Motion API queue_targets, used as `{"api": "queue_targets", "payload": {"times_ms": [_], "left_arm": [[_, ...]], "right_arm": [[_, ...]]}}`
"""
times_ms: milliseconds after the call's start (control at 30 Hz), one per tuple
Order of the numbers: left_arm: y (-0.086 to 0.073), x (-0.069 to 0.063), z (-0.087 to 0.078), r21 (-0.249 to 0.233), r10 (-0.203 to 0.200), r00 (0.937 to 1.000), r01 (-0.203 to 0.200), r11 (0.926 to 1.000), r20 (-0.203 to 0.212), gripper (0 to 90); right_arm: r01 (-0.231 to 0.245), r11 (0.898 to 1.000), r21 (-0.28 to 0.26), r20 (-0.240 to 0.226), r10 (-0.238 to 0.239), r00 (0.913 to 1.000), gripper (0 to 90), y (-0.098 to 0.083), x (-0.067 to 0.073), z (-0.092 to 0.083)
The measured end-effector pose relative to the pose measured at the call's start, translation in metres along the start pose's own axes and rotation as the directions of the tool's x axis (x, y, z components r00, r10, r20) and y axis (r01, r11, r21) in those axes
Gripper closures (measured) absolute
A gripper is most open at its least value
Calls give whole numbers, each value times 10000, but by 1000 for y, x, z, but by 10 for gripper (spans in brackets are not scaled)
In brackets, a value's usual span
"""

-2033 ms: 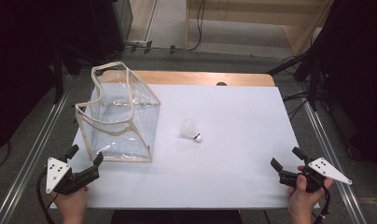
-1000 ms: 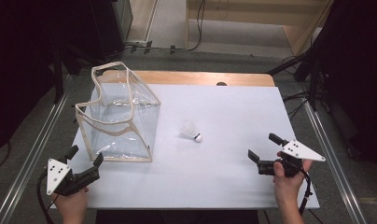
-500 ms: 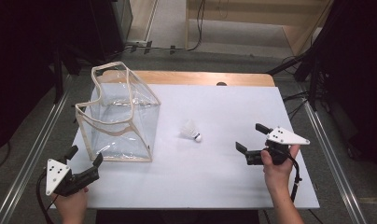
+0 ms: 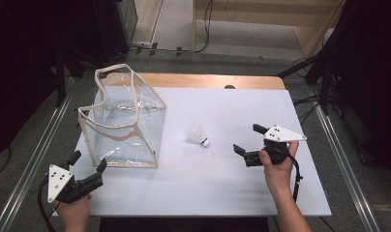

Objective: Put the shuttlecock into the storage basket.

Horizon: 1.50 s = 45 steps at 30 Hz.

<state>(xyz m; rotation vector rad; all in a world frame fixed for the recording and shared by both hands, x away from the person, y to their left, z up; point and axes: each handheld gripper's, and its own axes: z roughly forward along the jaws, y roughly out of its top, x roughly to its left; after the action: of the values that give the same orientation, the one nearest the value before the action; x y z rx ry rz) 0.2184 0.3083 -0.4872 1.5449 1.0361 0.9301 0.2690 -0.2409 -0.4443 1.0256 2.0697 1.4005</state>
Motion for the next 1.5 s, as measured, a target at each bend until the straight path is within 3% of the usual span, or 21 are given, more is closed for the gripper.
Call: {"api": "queue_targets", "payload": {"times_ms": [1033, 1500], "left_arm": [[0, 0, 1, 61, 42, 10000, -42, 10000, 25, 137], [0, 0, 1, 65, 50, 10000, -50, 10000, 22, 137]], "right_arm": [[265, 9931, 1145, -1024, -148, 9946, 0, 21, 7, 31], [323, 9843, 1735, -1065, -138, 9942, 0, 26, 11, 48]]}}
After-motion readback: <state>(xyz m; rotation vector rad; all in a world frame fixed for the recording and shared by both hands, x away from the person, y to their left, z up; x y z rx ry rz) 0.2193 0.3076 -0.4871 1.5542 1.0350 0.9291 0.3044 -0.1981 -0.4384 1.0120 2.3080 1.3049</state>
